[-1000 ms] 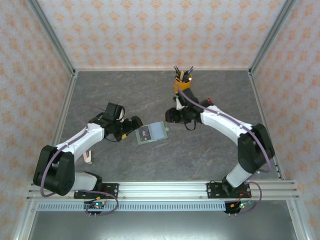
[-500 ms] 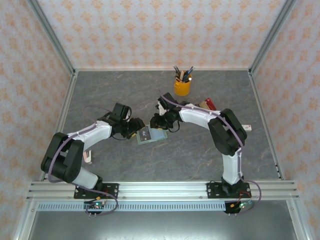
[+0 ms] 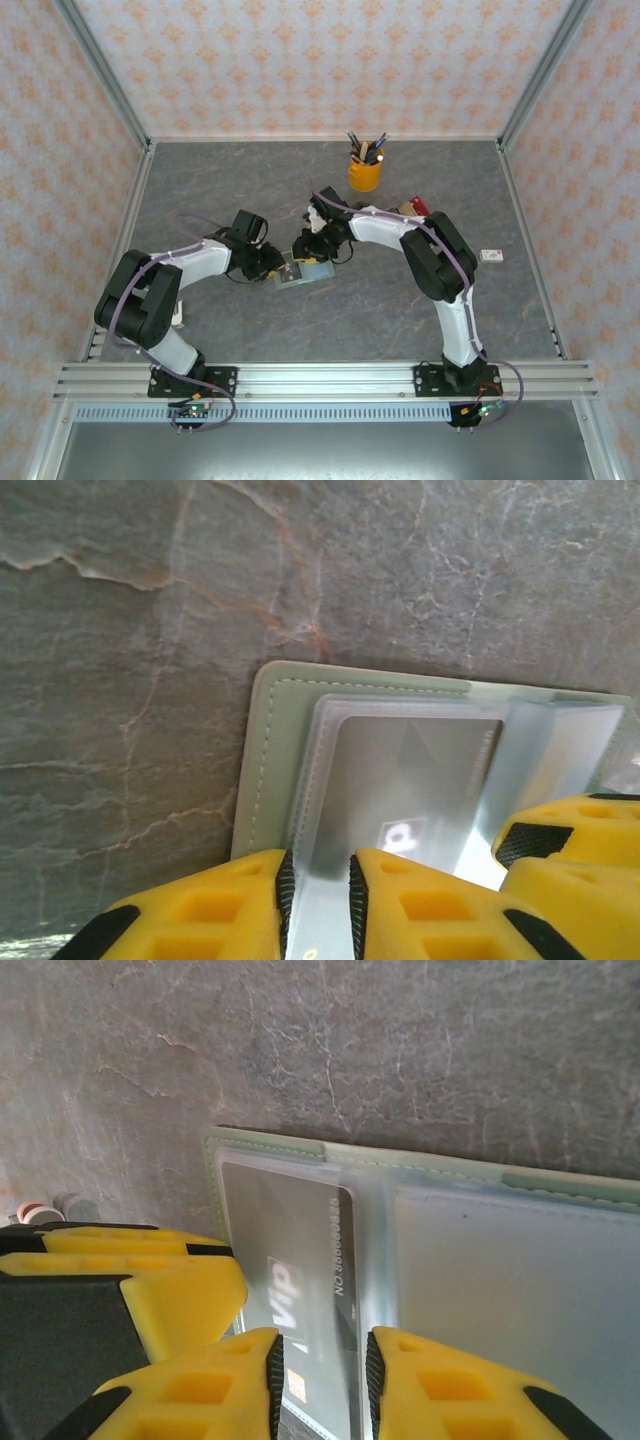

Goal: Take the credit cards out of the card holder

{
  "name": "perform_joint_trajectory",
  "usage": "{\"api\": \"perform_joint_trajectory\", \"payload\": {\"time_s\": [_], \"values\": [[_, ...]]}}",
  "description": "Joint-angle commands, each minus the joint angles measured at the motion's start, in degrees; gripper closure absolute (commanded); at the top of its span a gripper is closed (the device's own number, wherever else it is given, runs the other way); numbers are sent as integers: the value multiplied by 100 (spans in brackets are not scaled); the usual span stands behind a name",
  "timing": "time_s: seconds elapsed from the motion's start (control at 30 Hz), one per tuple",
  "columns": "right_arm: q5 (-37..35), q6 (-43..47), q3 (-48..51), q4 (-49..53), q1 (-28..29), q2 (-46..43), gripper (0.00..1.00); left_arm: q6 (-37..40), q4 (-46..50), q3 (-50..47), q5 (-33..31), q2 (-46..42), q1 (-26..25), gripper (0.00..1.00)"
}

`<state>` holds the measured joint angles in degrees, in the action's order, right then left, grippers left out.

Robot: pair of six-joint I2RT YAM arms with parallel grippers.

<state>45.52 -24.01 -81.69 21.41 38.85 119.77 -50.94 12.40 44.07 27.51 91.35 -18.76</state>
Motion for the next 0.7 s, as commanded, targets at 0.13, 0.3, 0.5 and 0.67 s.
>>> {"api": "perform_joint_trajectory", "payload": {"time_s": [0.13,0.3,0.5,0.67], "values": [[278,40,-189,-23,13,233,70,166,377,-35,-556,91,-22,79],[387,46,-183,-74,10,297,70,167,312,-145,-550,231,-22,82],[708,-55,-120,-323,10,315,70,155,219,-199,-488,351,-22,86],[1053,-228,-33,-673,13,325,70,172,197,-212,-452,362,-22,86]]}}
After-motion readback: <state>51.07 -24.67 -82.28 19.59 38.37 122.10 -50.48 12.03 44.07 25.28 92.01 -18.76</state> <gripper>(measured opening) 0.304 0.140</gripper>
